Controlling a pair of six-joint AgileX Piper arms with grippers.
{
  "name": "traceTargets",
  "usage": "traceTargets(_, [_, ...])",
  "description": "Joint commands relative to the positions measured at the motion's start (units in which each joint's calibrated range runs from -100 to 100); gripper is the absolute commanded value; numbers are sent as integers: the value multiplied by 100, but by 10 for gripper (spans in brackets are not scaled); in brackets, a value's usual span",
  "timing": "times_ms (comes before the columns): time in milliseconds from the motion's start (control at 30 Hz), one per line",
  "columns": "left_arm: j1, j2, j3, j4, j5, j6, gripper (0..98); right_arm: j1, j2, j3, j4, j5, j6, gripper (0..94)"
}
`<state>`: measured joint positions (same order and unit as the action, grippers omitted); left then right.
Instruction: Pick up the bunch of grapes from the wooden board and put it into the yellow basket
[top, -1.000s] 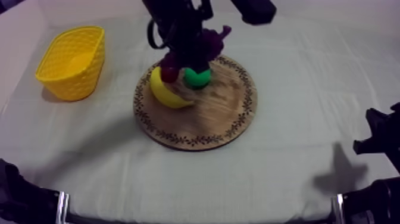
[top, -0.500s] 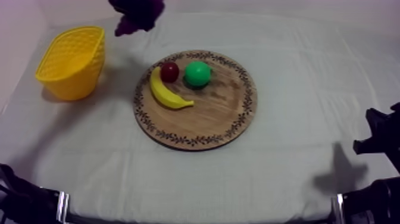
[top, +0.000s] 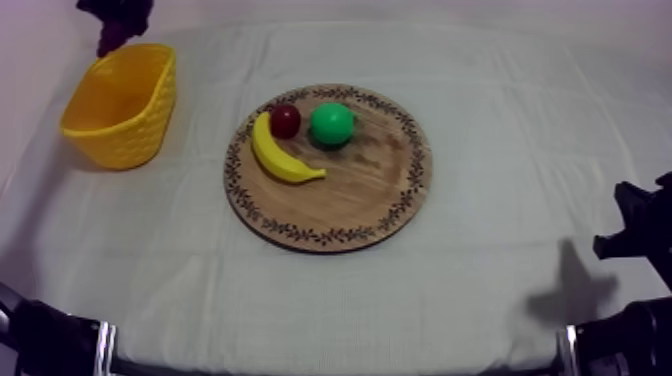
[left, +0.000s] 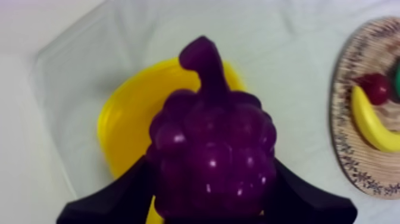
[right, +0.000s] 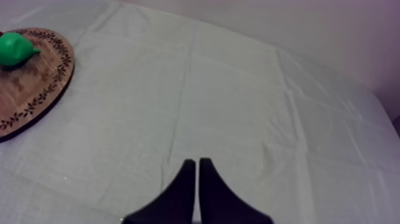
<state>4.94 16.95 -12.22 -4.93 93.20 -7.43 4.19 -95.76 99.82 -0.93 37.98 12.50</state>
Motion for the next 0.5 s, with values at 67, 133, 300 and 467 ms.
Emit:
traceTargets(67, [-363,2,41,5,-8,56,488,2,0,-4,-2,0,-12,3])
traceTargets(133, [-429,25,58,13,-8,73,488,2,0,-4,-2,0,-12,3])
traceTargets(300, [-486,177,173,29,-23,111,499,2,0,-4,-2,0,-12,3])
traceTargets(467, [-487,406,441,89,-198,163,514,2,0,-4,-2,0,-12,3])
